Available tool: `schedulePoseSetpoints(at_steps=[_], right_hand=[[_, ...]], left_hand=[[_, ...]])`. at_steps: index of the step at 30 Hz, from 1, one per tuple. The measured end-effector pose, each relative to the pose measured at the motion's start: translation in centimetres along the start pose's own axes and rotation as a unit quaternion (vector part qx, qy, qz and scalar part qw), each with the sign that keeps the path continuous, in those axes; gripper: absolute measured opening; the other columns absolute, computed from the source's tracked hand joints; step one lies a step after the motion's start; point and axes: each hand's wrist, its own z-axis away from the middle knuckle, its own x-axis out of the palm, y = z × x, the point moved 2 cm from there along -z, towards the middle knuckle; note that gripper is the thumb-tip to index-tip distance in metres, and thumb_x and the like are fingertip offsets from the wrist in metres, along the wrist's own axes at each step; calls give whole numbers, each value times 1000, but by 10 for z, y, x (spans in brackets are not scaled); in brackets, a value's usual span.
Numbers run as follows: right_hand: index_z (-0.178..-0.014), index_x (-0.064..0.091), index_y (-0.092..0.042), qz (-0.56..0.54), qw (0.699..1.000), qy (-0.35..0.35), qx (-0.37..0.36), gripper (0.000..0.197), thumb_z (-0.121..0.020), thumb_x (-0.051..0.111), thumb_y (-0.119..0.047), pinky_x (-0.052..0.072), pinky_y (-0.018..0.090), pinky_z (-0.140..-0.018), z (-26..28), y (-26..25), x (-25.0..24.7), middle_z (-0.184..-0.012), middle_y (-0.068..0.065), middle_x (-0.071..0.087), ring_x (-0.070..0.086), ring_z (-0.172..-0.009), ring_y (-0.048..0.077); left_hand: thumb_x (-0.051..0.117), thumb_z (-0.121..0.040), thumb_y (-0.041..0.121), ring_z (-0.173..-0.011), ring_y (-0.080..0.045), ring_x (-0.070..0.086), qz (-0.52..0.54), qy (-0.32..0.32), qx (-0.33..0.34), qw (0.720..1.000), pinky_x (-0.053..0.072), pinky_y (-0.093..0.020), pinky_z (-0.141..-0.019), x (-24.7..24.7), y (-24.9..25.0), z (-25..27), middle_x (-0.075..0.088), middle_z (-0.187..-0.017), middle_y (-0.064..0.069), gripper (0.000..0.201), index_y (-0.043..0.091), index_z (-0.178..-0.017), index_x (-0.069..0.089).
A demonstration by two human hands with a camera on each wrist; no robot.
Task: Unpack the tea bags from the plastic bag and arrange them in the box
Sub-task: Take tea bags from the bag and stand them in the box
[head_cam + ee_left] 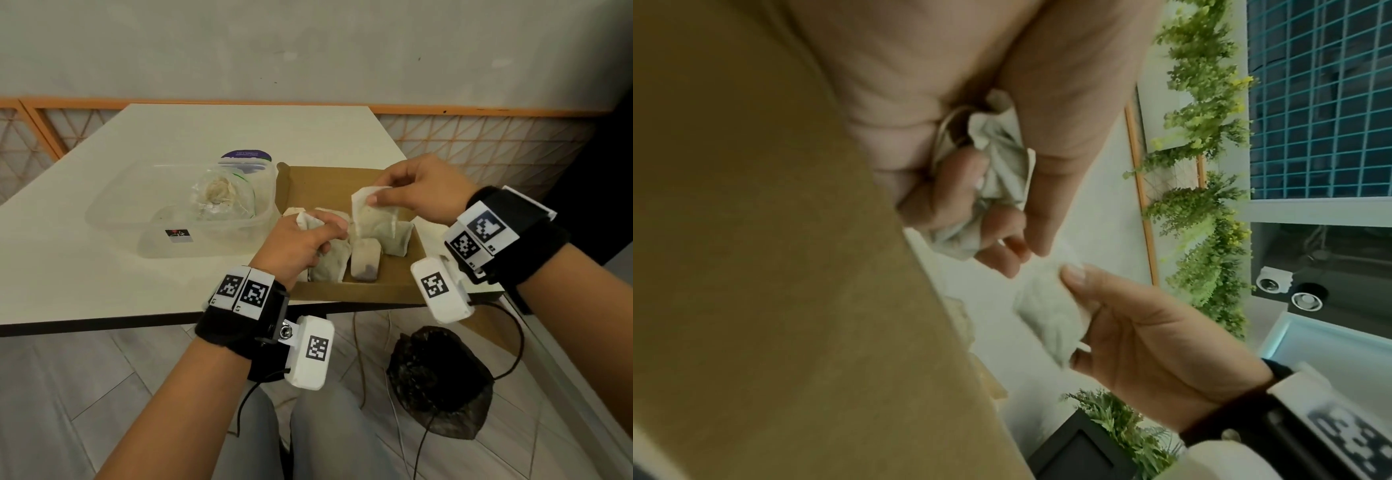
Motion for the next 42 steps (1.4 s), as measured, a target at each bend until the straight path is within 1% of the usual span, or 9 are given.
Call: schedulePoseSetpoints(at_steps=[3, 6, 13, 18, 23, 29, 34, 40, 42], right_hand=[[-93, 69, -7, 47, 998, 3, 33, 20, -78, 72, -20, 48, 37, -92, -1, 12, -10, -99, 14, 70, 64, -93, 27], [-89, 69, -11, 69, 997, -11, 45, 14, -78, 72, -19, 48, 38, -92, 2, 16, -10, -96, 12, 70, 64, -93, 26], [-88, 67, -14, -61, 979, -172, 85, 6, -82, 68, -14, 46, 16, -55, 11, 4, 37, -76, 0, 65, 58, -60, 5], [-80, 66, -15, -64, 978, -171, 100, 6, -79, 71, -12, 42, 28, -54, 1, 9, 74, -70, 11, 56, 50, -61, 22], [-91, 66, -15, 13, 987, -146, 61, 12, -80, 70, -16, 52, 42, -80, -10, 9, 77, -85, 9, 64, 57, -76, 24], [-96, 62, -16, 30, 999, -43, -4, 15, -82, 67, -13, 43, 22, -67, 0, 3, 61, -73, -8, 55, 52, -67, 8], [-97, 69, -19, 118, 974, -194, -20, 14, -85, 62, -18, 44, 18, -72, 14, 5, 76, -83, -6, 62, 55, -75, 6], [-91, 64, -21, -53, 996, 33, -66, 11, -85, 62, -13, 44, 16, -67, 15, -10, 60, -77, -12, 58, 51, -66, 2], [-95, 61, -28, -42, 991, 24, -122, 19, -81, 68, -17, 43, 13, -66, 18, -23, 63, -88, -5, 58, 51, -71, 6]], left_hand=[[66, -87, 11, -53, -6, 46, 43, 13, -9, 999, 30, -14, -39, -3, -2, 1, 67, -77, -4, 12, 16, -75, 65], [63, -89, 13, -53, -5, 47, 93, 35, -7, 995, 30, -13, -40, -5, -2, 0, 66, -75, 0, 6, 14, -83, 63], [55, -92, 11, -51, -5, 46, 213, 74, 0, 974, 28, -14, -37, -13, 1, -4, 60, -69, 2, 5, 12, -88, 58], [53, -93, 11, -50, -4, 46, 226, 69, 0, 972, 28, -13, -37, -13, 2, -2, 59, -69, 2, 12, 13, -84, 59], [53, -94, 10, -50, -4, 47, 229, 64, -3, 971, 28, -13, -37, -14, 3, -1, 59, -70, 0, 11, 13, -85, 59], [50, -96, 15, -51, -4, 46, 261, 50, -18, 964, 28, -13, -38, -13, 2, -4, 57, -69, 1, 13, 12, -85, 58], [43, -99, 34, -61, -9, 53, 379, 22, -80, 921, 38, -14, -44, -11, 0, -5, 56, -76, -4, 29, 10, -89, 55], [40, -98, 43, -91, -24, 69, 455, -4, -109, 884, 56, -27, -73, -11, 0, -2, 66, -108, -16, 42, 5, -107, 55], [37, -98, 46, -99, -27, 67, 454, -33, -105, 884, 52, -32, -86, -9, 2, 0, 64, -115, -16, 49, 5, -120, 52]])
